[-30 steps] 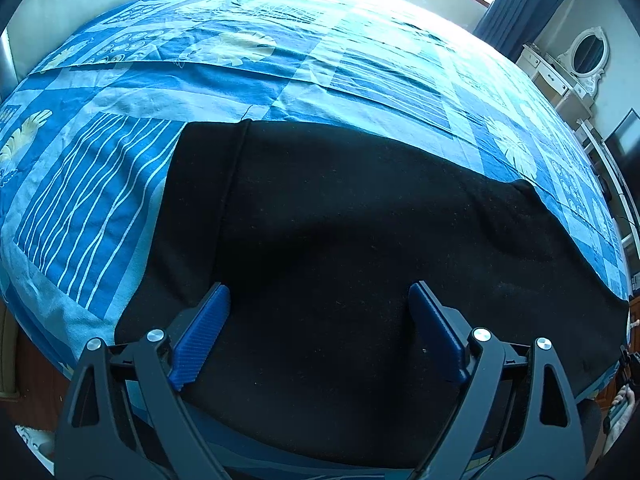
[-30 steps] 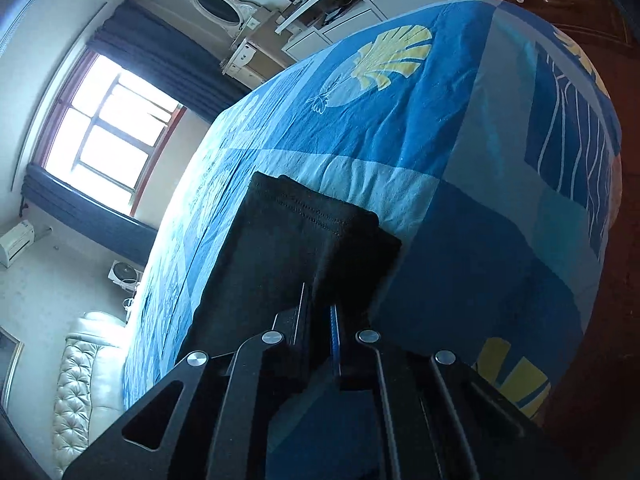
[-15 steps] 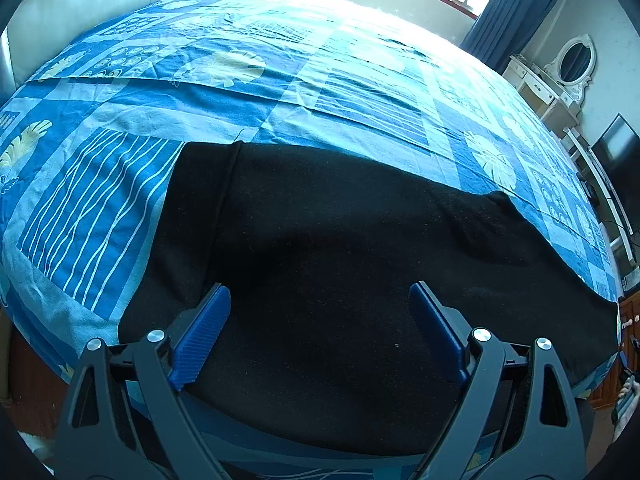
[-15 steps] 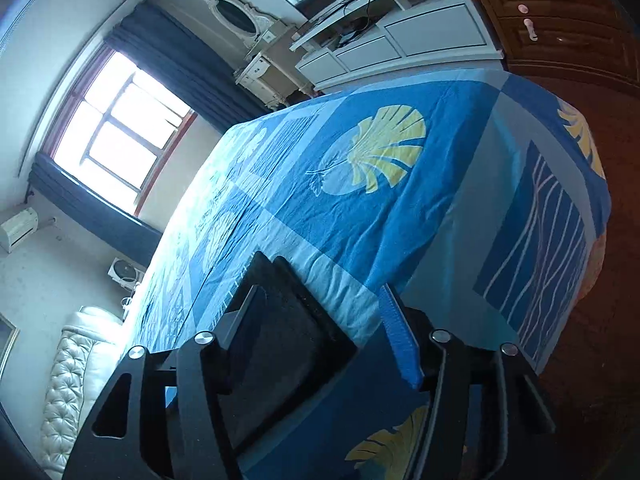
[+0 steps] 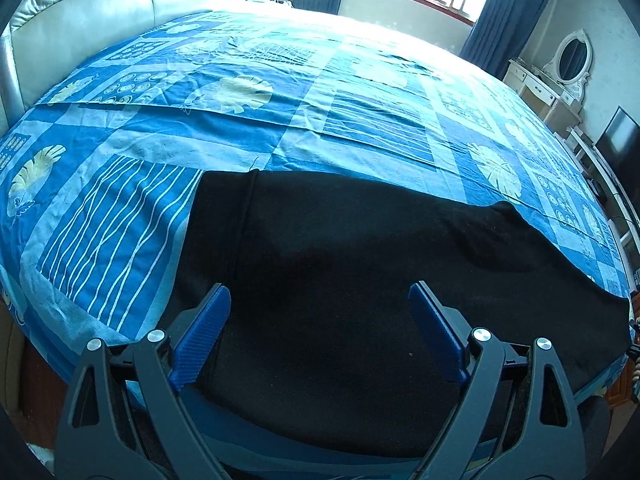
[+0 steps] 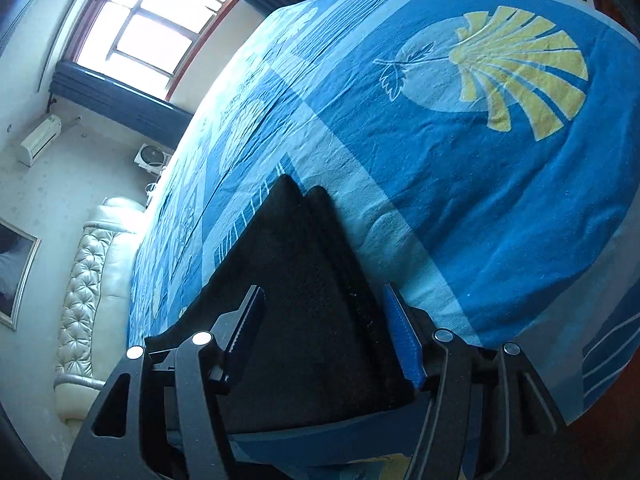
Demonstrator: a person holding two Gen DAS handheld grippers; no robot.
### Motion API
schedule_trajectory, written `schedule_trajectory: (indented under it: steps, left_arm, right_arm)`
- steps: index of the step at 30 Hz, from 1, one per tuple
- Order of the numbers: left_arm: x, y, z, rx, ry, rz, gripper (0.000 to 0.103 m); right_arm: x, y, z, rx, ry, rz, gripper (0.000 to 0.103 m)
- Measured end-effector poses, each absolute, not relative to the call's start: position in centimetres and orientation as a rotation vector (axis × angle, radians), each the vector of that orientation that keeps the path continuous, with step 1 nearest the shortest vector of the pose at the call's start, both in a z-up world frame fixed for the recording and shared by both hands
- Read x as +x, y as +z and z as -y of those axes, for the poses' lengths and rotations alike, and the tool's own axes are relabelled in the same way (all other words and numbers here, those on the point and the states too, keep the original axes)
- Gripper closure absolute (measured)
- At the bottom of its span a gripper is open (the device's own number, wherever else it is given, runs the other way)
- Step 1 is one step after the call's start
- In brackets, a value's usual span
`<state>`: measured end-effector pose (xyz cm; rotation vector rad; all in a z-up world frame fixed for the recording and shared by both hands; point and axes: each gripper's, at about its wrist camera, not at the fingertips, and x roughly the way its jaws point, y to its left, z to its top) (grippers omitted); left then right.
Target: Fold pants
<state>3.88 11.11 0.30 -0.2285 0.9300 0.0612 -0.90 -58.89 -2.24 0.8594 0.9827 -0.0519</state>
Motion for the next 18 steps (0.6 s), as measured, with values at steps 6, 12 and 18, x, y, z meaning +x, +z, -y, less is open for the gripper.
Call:
schedule_trajectory:
  steps: [6,12,18]
  left_arm:
    - [4.1,-1.7,-12.8,-0.295,0.082,-0.981,0.013]
    - [4.0,-1.8,-12.1,-0.225,0.083,-0.981,0.013]
    - [4.1,-1.9,-12.4,-0.249,0.079,-0.997,0.013]
  right_arm:
    - [-0.2,-1.9,55.4,0.817,-0.03,-1.056,0.075]
    - [-0.4,1.3,52.5,0.893,0.022,-0.932,0.077]
    - [1.1,8.1,47.6,0.947,0.204,-0.749,0.077]
